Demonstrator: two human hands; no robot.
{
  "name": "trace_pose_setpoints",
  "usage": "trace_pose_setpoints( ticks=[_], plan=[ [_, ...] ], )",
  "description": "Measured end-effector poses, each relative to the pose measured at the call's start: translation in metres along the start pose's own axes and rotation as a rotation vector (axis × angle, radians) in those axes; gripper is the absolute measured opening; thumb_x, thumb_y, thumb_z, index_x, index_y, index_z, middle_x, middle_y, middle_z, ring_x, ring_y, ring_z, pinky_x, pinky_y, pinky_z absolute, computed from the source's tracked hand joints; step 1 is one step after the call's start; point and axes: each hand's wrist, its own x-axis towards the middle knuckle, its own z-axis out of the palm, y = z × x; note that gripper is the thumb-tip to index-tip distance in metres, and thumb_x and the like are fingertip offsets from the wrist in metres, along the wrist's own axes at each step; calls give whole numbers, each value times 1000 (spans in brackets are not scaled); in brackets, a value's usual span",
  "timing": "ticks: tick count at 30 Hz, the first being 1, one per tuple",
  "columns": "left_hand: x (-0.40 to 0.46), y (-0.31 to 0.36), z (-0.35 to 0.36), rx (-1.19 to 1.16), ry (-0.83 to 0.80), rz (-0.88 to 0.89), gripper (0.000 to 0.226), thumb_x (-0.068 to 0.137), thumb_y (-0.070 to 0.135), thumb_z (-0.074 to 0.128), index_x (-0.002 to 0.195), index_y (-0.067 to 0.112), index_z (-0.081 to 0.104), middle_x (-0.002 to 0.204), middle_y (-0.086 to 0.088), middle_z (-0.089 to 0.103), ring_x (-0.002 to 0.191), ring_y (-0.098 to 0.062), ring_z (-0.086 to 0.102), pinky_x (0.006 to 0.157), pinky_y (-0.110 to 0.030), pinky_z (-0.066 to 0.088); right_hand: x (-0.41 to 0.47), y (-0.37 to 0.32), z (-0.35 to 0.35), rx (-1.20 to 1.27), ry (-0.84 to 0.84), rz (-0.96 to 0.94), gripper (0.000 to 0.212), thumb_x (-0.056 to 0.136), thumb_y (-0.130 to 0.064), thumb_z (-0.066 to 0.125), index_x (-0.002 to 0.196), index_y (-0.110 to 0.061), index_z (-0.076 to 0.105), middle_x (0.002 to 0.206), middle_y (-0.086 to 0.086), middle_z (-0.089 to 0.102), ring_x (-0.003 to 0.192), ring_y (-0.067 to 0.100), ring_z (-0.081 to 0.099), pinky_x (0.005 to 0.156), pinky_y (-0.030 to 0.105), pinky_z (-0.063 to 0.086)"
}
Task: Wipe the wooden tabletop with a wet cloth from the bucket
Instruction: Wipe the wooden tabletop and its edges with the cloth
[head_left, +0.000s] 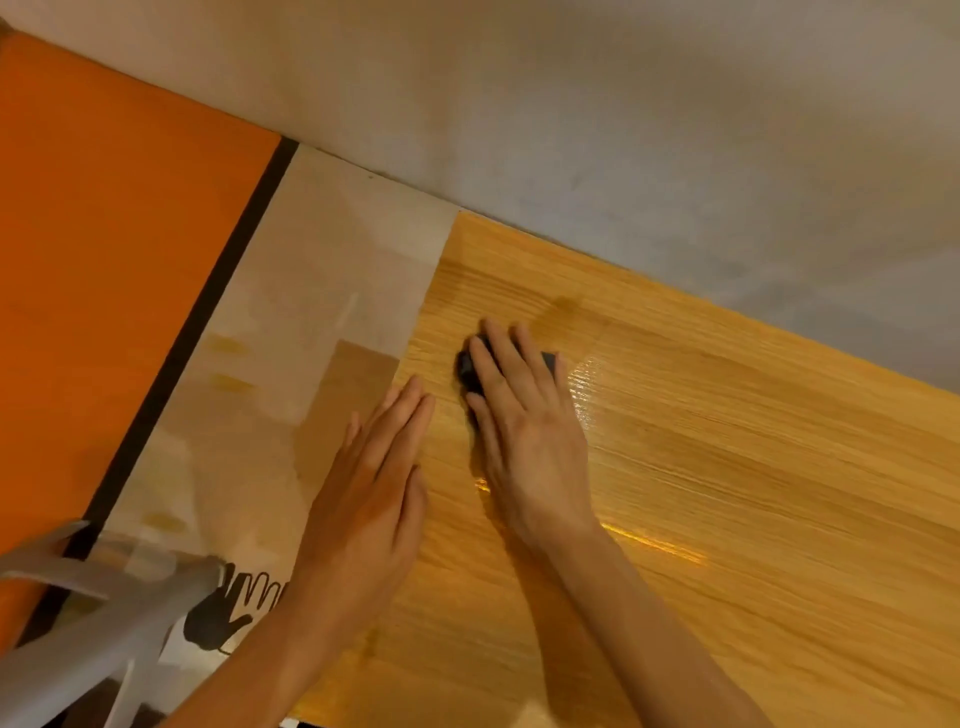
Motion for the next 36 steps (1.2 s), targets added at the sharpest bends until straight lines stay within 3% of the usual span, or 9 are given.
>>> trace_pose_setpoints(
  ticks=[2, 5, 8, 12, 16, 24, 29, 33, 36],
  plan=[
    [17, 2, -4, -23, 27, 21, 56, 104, 20, 34, 159, 13, 25, 169, 6, 14, 156, -6, 8, 127, -28, 1, -17, 42, -19, -28, 29, 70, 46, 104, -26, 36, 148, -17, 35, 158, -2, 25, 149, 15, 11, 123, 40, 5],
    [53, 5, -7, -77, 79, 8, 56, 105, 20, 34, 159, 12, 24, 169, 4, 15, 156, -7, 7, 128, -30, 4, -39, 98, -43, 29, 181, 435, 47, 102, -26, 35, 147, -13, 38, 158, -1, 26, 149, 16, 13, 122, 48, 8],
    [81, 2, -1, -39, 110, 61, 55, 105, 20, 32, 158, 7, 25, 168, -4, 18, 156, -13, 10, 128, -35, 9, -25, 96, -36, 74, 316, 641, 48, 102, -26, 33, 147, -10, 38, 157, 0, 27, 148, 20, 14, 120, 52, 8],
    [87, -2, 9, 71, 115, 71, 55, 105, 19, 30, 157, 3, 25, 167, -8, 19, 156, -18, 12, 128, -35, 13, 2, 17, 0, 67, 269, 450, 45, 103, -23, 35, 148, -16, 36, 157, -2, 26, 149, 17, 12, 123, 37, 1],
    [88, -1, 9, 119, 93, 89, 54, 106, 21, 28, 157, 2, 25, 167, -10, 19, 157, -21, 13, 127, -38, 18, -8, -16, 16, 14, 132, 186, 44, 102, -23, 35, 145, -14, 42, 156, 1, 32, 148, 20, 18, 121, 45, 12],
    [93, 3, 6, 104, 6, 33, 59, 104, 25, 20, 160, 10, 16, 170, -2, 8, 157, -14, 2, 127, -29, 7, 98, 56, -7, 48, 243, 384, 42, 104, -26, 35, 143, -13, 44, 154, 5, 35, 147, 25, 20, 122, 45, 10],
    [91, 3, 4, 124, 0, 23, 59, 104, 26, 19, 160, 10, 15, 170, -1, 6, 157, -14, 1, 120, -11, -8, -4, -2, 7, 7, 152, 330, 46, 104, -25, 34, 149, -16, 35, 159, 1, 23, 149, 20, 11, 122, 45, 10],
    [93, 3, 6, 142, 24, 32, 58, 104, 24, 21, 160, 9, 16, 169, -2, 7, 157, -15, 3, 121, -12, -6, 6, 2, 10, -38, 122, 230, 45, 104, -28, 31, 147, -16, 37, 158, 0, 27, 149, 19, 15, 122, 43, 10],
    [93, 2, 8, 113, 40, 36, 58, 104, 24, 22, 160, 11, 17, 170, -2, 9, 157, -15, 4, 124, -26, 13, 86, 13, 10, 5, 184, 240, 43, 104, -28, 34, 144, -13, 44, 153, 5, 38, 146, 24, 24, 121, 43, 12]
  ],
)
